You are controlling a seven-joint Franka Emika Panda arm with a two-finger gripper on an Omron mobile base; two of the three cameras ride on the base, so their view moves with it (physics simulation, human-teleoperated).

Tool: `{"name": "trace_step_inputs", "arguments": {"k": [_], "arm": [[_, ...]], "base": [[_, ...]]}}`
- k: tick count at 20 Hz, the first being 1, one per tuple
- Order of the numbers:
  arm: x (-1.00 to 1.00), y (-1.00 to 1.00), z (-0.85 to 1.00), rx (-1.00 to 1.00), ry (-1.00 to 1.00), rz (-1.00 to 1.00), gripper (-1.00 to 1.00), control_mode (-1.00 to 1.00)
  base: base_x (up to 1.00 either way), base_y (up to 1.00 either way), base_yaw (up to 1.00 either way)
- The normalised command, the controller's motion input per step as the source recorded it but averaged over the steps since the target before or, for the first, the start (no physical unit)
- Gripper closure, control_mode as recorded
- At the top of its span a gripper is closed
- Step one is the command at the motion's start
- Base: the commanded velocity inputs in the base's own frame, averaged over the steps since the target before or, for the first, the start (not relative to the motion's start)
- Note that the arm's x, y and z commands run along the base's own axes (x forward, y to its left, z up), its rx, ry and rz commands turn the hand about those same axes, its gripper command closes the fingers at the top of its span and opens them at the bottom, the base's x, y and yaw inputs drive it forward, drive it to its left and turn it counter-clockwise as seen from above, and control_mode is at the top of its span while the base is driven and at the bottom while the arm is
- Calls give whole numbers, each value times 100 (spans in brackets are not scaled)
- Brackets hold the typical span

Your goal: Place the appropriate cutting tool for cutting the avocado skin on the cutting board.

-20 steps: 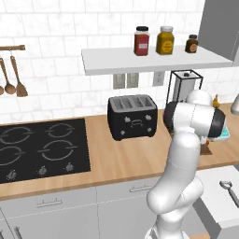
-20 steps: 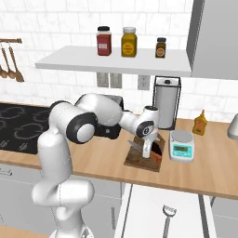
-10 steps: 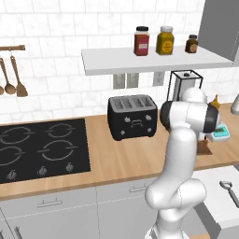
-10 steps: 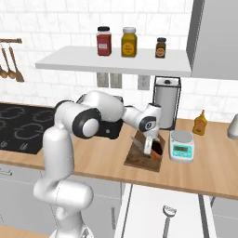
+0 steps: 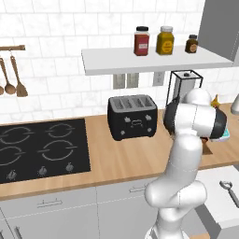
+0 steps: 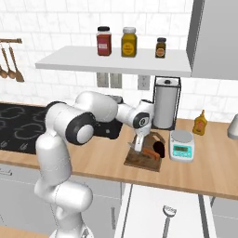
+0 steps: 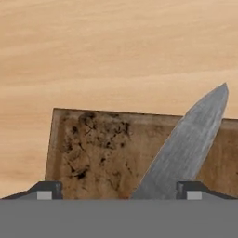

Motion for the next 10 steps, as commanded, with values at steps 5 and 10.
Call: {"name": "trace_step_inputs", "arguments": {"k": [5,10], "arm": [[-76,38,46,0,-12,0,-100,-100],[-77,65,43,0,-10,0,-100,-100]], "base": [[0,0,0],[0,0,0]]}}
